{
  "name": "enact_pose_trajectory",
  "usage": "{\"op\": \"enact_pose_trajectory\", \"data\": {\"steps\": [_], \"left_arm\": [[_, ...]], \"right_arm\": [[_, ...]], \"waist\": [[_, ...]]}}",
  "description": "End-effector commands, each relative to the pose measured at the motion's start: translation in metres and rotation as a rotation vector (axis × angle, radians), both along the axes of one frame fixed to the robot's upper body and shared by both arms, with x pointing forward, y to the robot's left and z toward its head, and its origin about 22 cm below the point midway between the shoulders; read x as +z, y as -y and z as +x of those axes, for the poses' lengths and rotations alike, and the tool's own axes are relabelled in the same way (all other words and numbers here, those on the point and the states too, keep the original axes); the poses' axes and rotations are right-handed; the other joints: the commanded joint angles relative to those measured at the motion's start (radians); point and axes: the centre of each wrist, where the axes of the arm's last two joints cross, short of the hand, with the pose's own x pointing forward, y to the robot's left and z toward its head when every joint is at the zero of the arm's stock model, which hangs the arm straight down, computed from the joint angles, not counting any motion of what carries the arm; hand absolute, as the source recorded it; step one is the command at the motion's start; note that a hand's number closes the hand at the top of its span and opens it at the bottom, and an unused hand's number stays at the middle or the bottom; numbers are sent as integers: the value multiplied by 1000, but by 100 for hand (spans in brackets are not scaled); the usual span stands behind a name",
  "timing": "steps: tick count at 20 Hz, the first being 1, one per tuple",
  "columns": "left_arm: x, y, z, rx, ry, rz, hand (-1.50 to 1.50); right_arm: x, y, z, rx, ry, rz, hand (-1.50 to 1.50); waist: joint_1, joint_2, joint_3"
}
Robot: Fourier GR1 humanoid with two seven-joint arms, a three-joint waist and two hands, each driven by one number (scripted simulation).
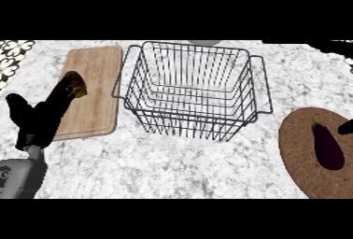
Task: Pick the eggplant from the placemat and place it in the basket
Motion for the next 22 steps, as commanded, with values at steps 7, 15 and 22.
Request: {"op": "enact_pose_trajectory", "data": {"steps": [7,15,22], "left_arm": [[10,6,7,-41,14,8,0],[-5,-1,-2,-9,20,9,0],[-10,7,1,-1,16,-20,0]], "right_arm": [[105,32,18,-189,-145,-356,-150],[124,68,15,-67,-365,-354,-150],[91,111,4,-87,-283,-159,-150]], "waist": [[25,12,2],[6,8,3],[-5,10,5]]}}
